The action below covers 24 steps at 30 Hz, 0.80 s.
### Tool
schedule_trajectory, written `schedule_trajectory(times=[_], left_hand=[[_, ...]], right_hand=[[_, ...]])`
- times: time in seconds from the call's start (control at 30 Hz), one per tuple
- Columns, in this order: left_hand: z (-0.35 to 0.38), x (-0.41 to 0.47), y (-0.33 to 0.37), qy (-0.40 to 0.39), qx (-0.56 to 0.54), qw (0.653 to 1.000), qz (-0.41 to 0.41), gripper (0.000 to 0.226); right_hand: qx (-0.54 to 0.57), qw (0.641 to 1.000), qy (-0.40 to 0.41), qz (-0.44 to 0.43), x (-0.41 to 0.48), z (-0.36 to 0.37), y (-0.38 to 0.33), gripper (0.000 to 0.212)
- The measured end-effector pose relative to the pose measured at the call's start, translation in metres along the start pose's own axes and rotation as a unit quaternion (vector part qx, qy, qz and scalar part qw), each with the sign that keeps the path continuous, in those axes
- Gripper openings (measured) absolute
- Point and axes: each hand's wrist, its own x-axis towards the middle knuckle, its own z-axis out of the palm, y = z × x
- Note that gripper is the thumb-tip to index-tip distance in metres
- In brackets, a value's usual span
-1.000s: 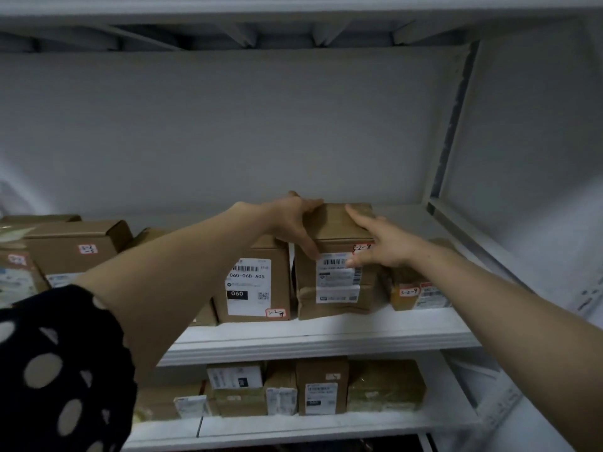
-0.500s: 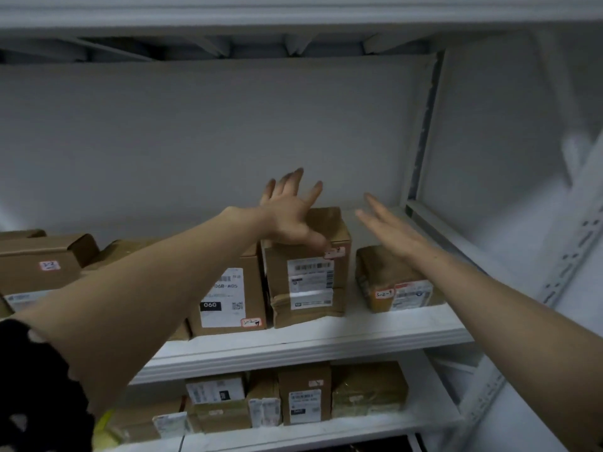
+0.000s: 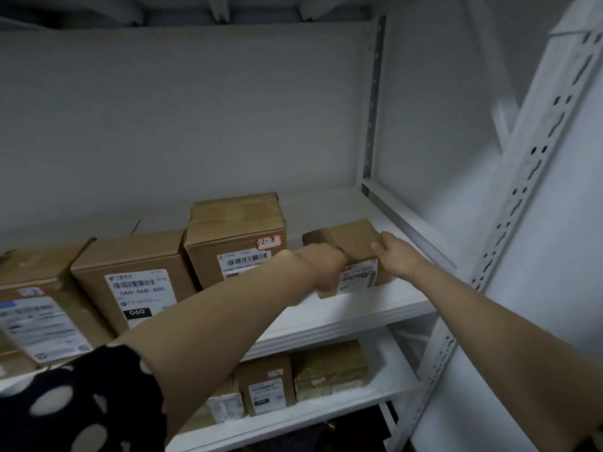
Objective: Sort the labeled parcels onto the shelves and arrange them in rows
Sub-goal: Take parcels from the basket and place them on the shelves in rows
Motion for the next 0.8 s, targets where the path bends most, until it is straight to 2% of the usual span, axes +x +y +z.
schedule_trajectory(times=[0.3,0.53,0.63,0.8], left_hand=[[-0.023,-0.025,0.008,-0.009,0.037,0.998,-0.042,0.005],[-0.028,-0.039,0.013,-0.021,0.028,0.997,-0.067,0.006],[-0.027,-0.045,0.012,-0.022,0.017,0.996,-0.082,0.015],[-0.024,-0.057,0.009,-0.023,-0.007,0.997,-0.07,0.025]], right_hand=[[-0.001,1.0,-0.024,-0.01,-0.005,0.011,-0.015,0.035],[-0.002,0.999,-0.036,-0.017,-0.012,0.017,-0.025,0.036],[0.003,0.999,-0.04,-0.02,-0.014,0.02,-0.028,0.036],[0.024,1.0,-0.019,-0.003,-0.027,0.014,-0.034,0.05]])
